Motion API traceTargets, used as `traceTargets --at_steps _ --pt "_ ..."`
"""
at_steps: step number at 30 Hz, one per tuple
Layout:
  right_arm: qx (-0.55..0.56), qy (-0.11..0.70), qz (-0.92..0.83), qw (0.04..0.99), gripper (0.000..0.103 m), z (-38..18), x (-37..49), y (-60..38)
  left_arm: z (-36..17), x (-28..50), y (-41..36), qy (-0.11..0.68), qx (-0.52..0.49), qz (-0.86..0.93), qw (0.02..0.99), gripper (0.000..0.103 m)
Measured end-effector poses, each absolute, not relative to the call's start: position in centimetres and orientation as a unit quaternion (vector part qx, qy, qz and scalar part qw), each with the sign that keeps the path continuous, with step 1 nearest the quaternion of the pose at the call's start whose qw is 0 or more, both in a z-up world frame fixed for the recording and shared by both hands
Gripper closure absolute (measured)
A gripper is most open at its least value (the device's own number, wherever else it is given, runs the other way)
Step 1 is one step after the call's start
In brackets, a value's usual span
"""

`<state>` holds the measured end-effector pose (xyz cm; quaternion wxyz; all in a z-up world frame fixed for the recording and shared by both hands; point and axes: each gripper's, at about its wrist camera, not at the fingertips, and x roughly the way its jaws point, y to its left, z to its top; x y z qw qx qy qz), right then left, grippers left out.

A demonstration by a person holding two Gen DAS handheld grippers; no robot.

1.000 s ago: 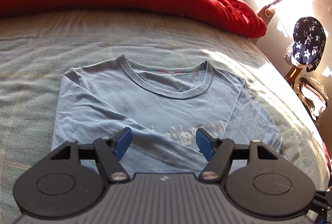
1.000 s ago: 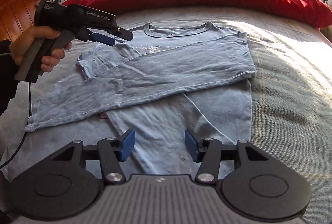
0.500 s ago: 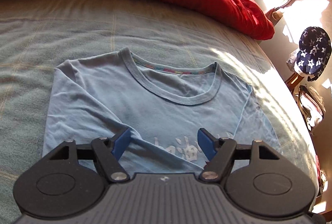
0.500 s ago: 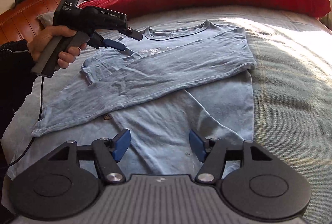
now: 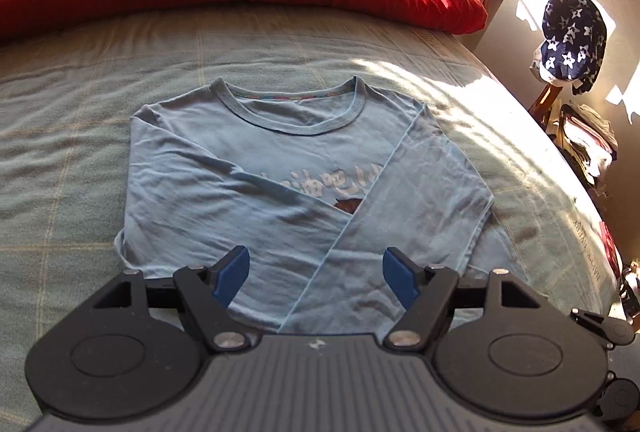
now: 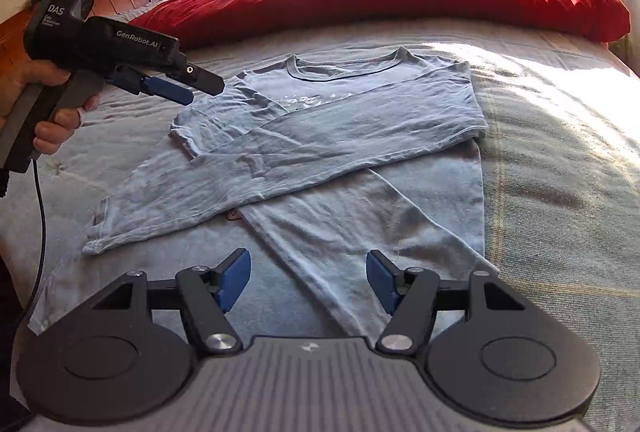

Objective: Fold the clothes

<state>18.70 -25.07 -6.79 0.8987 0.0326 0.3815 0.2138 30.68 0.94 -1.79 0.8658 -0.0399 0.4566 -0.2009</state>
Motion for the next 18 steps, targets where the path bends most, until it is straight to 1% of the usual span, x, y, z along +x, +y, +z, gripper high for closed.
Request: traceTargets --at_steps 1,4,8,11,15,18 --pt "0.033 0.38 0.212 0.899 0.032 -6.6 18.3 -25.1 -2.0 29.2 0.9 0.456 -0.039 -0.205 0.865 0.027" --pt "0.032 0.378 0.206 0.902 0.032 -6.1 17.3 -25.3 -3.2 25.3 0.4 0.454 -0.026 -0.217 0.864 0.026" --pt "0.042 0.379 0.2 0.902 0.032 -5.9 16.1 -25.6 -5.2 22.0 0.3 0.459 -0.001 -0.184 0.869 0.026" --pt "0.034 0.382 0.186 0.905 0.031 -6.0 15.0 -25.6 -6.5 20.4 1.1 0.481 -0.021 -0.171 0.86 0.027" --pt "0.03 0.388 0.176 0.904 0.031 -6.2 13.6 -25.9 -5.5 17.8 1.8 0.469 -0.033 -0.176 0.865 0.026" --pt "0.021 0.382 0.174 0.907 0.03 -6.2 13.1 -25.6 -4.2 16.6 2.0 0.442 -0.03 -0.178 0.879 0.025"
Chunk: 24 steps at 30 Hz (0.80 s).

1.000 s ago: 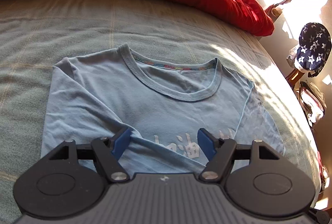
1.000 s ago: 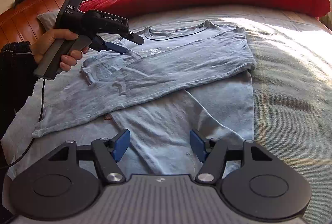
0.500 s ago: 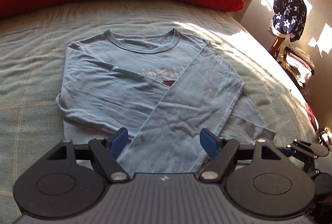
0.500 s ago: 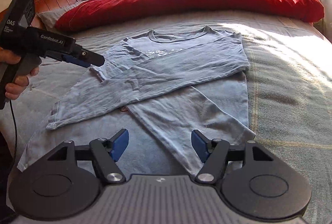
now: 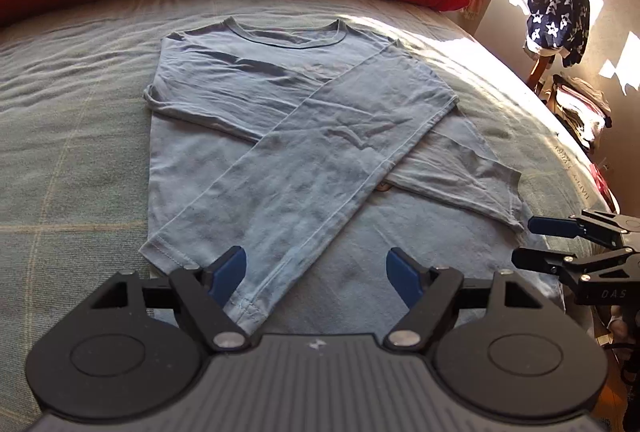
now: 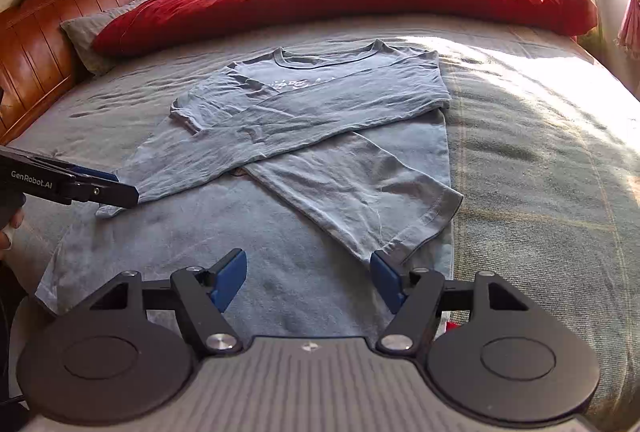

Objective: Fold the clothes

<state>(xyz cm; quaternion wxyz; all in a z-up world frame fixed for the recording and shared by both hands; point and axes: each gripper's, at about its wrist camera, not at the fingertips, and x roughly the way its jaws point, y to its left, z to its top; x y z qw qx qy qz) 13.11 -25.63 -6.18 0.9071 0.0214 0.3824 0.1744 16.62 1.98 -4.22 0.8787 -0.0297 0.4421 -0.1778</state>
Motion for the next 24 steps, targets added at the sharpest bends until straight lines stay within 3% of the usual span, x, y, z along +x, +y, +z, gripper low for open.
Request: traceTargets --at_steps 8,19,24 --pt "-0.021 0.392 0.175 0.903 0.029 -8.1 12.4 -23.4 -7.0 14.9 1.9 0.451 0.0 -0.14 0.882 0.025" --pt "0.003 0.383 0.194 0.903 0.004 -10.0 10.7 -23.7 -4.5 13.5 1.9 0.401 -0.024 -0.169 0.9 0.024" --pt "0.015 0.381 0.202 0.902 0.0 -10.2 10.5 -24.0 -6.4 14.6 0.8 0.414 -0.032 -0.182 0.891 0.024"
